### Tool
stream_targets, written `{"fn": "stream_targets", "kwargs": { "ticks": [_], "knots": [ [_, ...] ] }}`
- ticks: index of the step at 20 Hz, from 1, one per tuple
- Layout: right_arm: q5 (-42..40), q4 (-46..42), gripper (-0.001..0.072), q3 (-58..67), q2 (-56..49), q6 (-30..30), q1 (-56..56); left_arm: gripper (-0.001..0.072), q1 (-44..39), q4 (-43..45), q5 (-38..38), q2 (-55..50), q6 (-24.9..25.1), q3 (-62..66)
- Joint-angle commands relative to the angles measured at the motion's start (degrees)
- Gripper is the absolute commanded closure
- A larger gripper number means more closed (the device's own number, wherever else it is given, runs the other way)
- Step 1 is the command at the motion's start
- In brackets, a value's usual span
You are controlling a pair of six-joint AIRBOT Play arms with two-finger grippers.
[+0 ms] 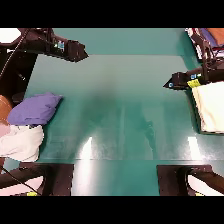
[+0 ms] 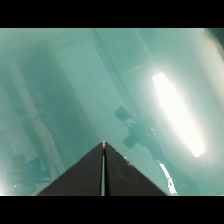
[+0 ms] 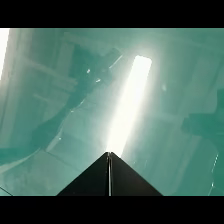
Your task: Fold the shirts.
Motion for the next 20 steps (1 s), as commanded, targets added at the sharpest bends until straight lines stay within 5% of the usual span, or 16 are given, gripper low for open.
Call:
{"fn": "stream_targets", "kwargs": {
  "ticks": [1, 13, 16, 17, 18, 19, 20],
  "knots": [
    [-0.5, 0.0, 0.0693, 0.1, -0.1, 0.0, 0.3, 0.0679, 0.0, 0.0, 0.0, 0.0, 0.0, 0.0],
    [-0.4, 0.0, 0.0692, 0.1, -0.1, 0.0, 0.3, 0.0679, 0.0, -0.7, 1.1, 0.0, -0.4, 0.0],
    [-0.4, 0.0, 0.0692, 0.1, -0.1, 0.0, 0.3, 0.0678, 1.5, 7.0, -0.7, 0.2, 0.8, 0.1],
    [-0.4, 0.0, 0.0692, 0.1, -0.1, 0.0, 0.3, 0.0609, 3.0, 12.0, -4.9, 0.3, -0.7, 0.0],
    [-0.4, 0.0, 0.0693, 0.1, -0.1, 0.0, 0.3, 0.0268, 4.9, 17.5, -9.4, 0.3, -2.1, -0.2],
    [-0.4, 0.0, 0.0693, 0.1, -0.1, 0.0, 0.3, 0.0048, 7.0, 22.0, -12.5, 0.3, -3.3, -0.9],
    [-0.6, 0.0, 0.0693, 0.1, -0.1, 0.0, 0.3, 0.0036, 9.3, 25.8, -14.6, 0.3, -3.8, -2.4]
  ]
}}
